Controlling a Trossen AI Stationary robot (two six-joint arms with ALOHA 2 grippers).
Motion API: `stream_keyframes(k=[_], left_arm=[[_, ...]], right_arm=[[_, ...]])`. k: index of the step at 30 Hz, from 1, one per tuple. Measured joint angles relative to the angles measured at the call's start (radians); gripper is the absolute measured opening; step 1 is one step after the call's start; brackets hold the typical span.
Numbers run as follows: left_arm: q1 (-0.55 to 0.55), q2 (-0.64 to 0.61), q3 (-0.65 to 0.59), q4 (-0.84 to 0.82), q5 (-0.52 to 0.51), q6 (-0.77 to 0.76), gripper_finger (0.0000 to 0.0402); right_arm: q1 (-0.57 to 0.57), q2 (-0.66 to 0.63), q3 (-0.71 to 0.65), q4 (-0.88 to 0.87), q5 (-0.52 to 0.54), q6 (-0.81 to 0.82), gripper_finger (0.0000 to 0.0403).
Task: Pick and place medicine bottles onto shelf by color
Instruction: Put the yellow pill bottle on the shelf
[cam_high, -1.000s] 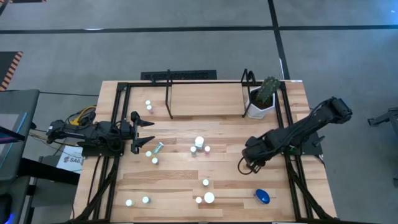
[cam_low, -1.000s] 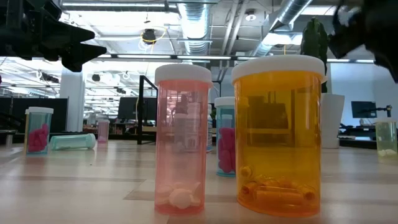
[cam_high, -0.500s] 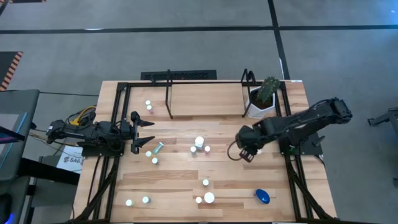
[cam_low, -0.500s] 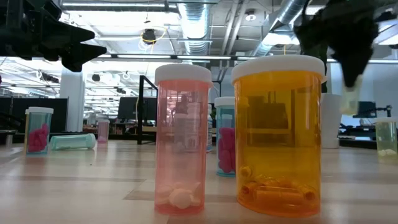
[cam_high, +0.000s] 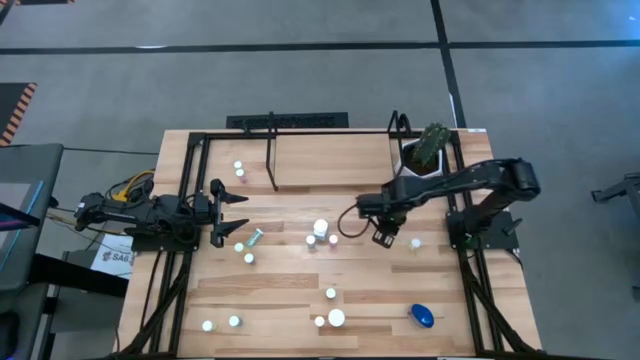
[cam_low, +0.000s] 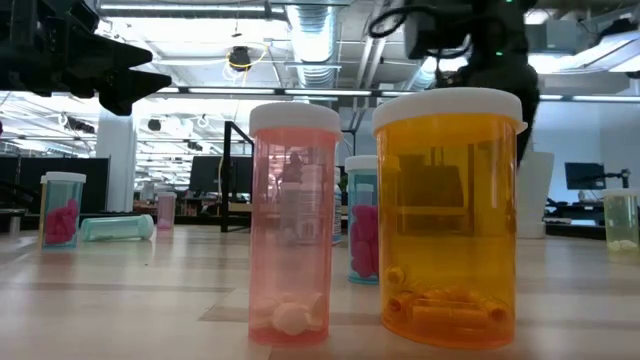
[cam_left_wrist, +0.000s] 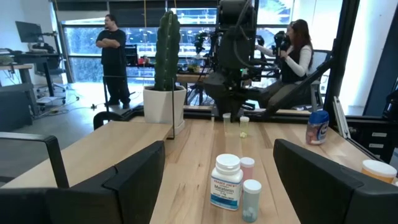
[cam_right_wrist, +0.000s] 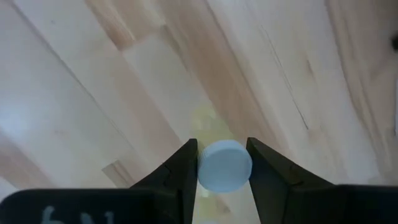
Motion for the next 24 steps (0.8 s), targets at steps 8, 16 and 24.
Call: stream_keyframes(k=[8,16,24], left_arm=[[0.000,0.000,0.000,0.000,0.000,0.000,0.0288],[0.000,0.000,0.000,0.000,0.000,0.000,0.0288],[0.000,0.000,0.000,0.000,0.000,0.000,0.0288]], right_arm=[[-0.024,0.101,0.159,-0.002,0.000,-0.276,0.0138],[-0.099,0.169,0.276,-0.030,0.046,-0.429,0.0142],[-0.212,0.195,0.322,-0.075,0.124,-0.538,0.0140]])
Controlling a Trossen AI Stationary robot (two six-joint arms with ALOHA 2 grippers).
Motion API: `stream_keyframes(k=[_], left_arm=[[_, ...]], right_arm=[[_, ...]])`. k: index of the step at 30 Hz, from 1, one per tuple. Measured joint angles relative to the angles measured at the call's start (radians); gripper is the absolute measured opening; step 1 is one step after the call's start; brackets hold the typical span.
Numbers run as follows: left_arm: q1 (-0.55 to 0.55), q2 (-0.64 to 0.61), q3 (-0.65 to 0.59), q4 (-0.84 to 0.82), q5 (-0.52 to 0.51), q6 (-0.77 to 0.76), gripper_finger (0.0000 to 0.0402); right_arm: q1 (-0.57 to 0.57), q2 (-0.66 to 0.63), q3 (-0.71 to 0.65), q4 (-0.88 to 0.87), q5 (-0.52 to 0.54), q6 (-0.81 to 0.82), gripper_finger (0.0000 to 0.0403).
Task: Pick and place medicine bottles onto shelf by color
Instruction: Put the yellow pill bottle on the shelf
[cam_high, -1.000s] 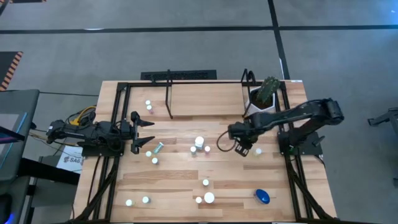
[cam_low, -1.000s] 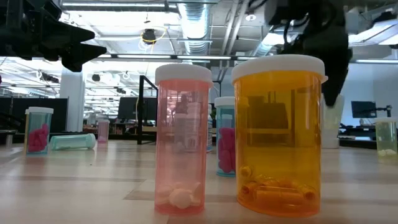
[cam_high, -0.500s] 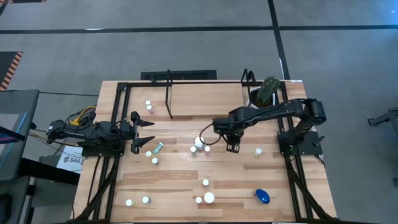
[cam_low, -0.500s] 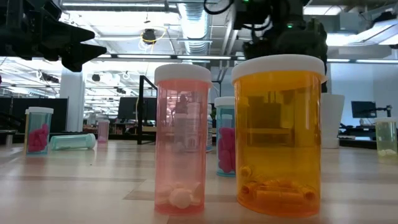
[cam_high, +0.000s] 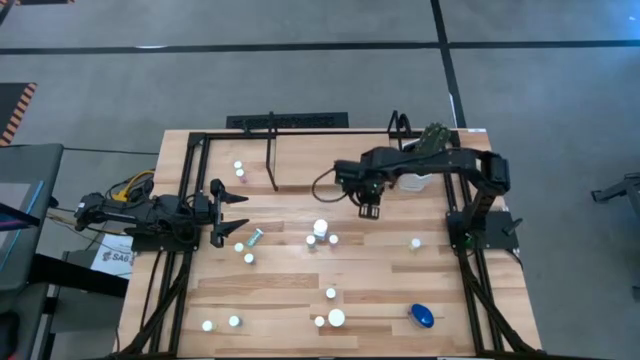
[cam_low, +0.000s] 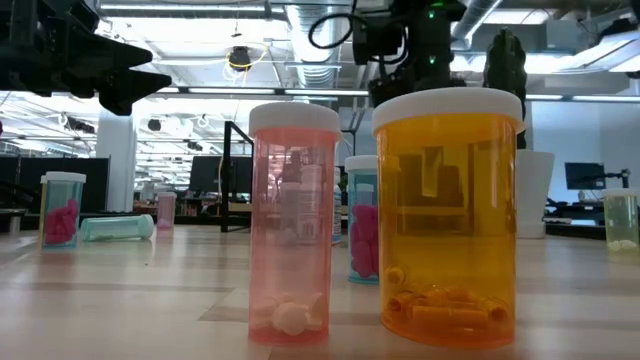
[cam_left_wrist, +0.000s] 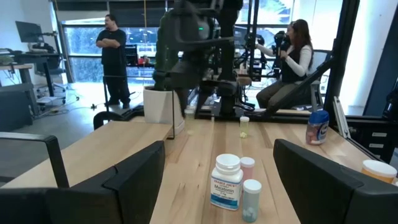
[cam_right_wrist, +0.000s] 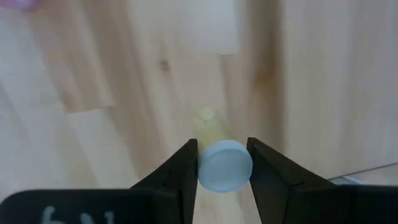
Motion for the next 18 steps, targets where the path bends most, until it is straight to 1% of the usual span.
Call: stream_keyframes(k=[7,14,18], left_arm=[[0.000,0.000,0.000,0.000,0.000,0.000,0.0288],[0.000,0.000,0.000,0.000,0.000,0.000,0.0288],[0.000,0.000,0.000,0.000,0.000,0.000,0.0288]], right_arm=[[-0.112,-0.003,0.000,-0.002,0.007,-0.018,0.0143],[-0.198,-0.003,0.000,0.021,0.007,-0.028,0.0140],[-0.236,-0.002,0.000,0.063,0.007,-0.082,0.0143]])
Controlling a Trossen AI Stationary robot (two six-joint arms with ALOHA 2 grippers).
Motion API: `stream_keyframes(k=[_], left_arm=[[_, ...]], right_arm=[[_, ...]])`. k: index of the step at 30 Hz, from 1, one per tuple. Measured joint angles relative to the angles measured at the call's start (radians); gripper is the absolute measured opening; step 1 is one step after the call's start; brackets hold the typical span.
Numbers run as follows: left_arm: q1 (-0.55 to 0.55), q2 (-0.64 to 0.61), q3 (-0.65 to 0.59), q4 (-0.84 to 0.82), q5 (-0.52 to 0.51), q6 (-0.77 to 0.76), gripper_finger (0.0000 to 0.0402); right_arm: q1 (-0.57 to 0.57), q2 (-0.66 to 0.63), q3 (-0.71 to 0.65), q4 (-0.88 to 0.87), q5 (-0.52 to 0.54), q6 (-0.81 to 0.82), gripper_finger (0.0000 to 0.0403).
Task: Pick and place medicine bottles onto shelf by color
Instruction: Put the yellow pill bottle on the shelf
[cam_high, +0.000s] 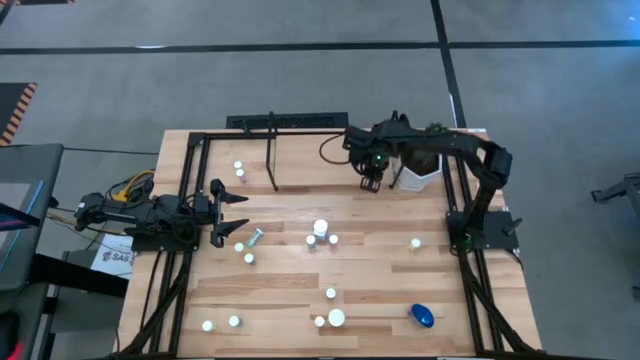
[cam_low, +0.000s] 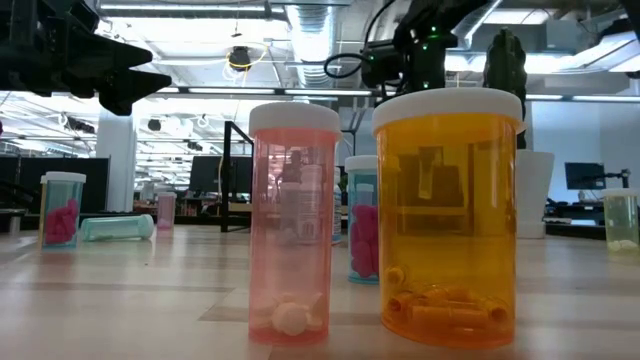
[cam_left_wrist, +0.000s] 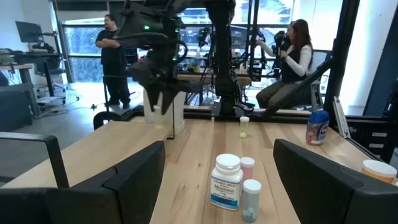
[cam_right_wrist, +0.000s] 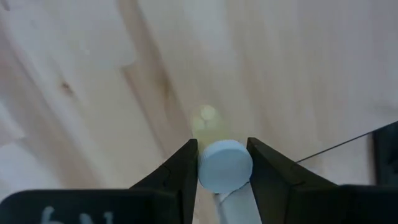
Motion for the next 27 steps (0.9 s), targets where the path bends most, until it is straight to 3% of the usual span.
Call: stream_keyframes(k=[27], left_arm=[[0.000,0.000,0.000,0.000,0.000,0.000,0.0288]], right_arm=[[-0.152,0.001,0.000,0.211,0.070,-0.536,0.0146]])
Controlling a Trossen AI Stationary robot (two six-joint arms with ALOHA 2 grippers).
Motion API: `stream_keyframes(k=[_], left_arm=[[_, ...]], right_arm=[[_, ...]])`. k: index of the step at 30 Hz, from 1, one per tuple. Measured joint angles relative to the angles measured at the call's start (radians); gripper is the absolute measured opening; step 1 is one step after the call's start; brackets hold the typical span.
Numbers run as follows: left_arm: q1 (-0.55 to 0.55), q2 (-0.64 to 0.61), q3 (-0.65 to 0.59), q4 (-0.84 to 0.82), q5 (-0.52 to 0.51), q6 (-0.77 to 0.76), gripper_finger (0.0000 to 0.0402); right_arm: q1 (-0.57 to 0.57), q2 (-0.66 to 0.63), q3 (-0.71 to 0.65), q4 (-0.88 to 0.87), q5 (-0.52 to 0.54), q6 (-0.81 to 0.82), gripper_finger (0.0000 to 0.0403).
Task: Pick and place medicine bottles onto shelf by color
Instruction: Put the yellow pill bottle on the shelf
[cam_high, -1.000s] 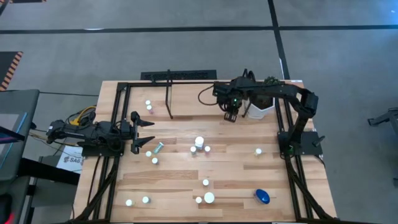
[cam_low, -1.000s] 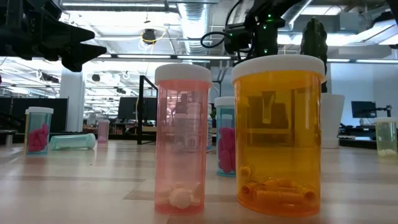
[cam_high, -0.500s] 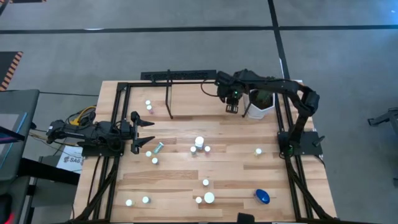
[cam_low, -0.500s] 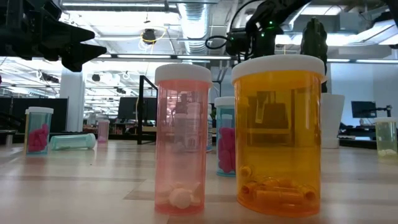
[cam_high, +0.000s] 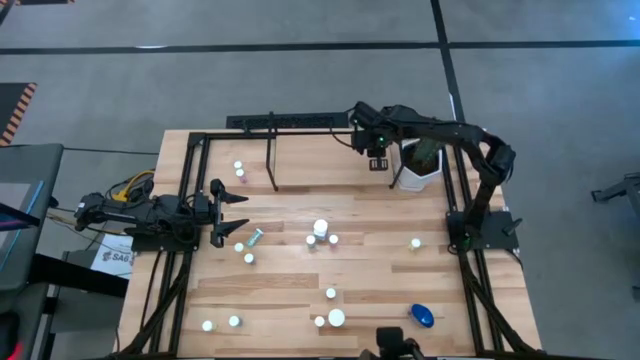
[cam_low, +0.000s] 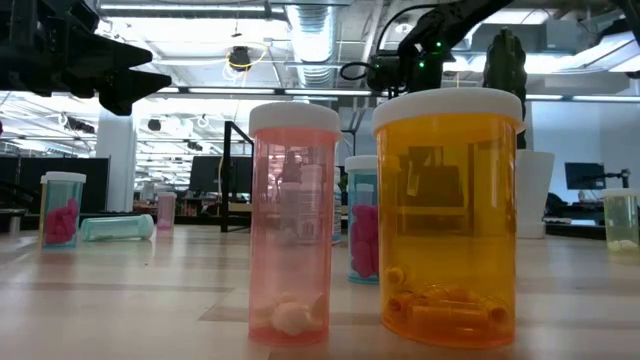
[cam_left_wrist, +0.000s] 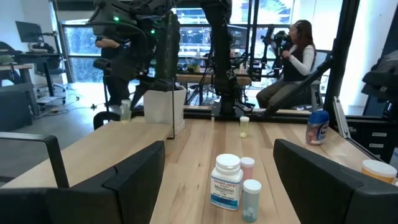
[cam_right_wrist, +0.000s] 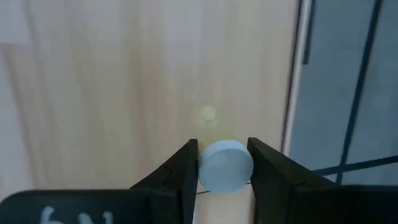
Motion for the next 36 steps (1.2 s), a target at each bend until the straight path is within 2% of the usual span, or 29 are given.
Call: stream_keyframes(k=[22,36], left_arm=[[0.000,0.000,0.000,0.000,0.000,0.000,0.0288],[0.000,0.000,0.000,0.000,-0.002,0.000,0.0288]], right_arm=[[-0.082,0.003,0.000,-0.020,0.003,-0.212,0.0152],[-0.081,0.144,0.040,-0.022,0.053,-0.259,0.0159]])
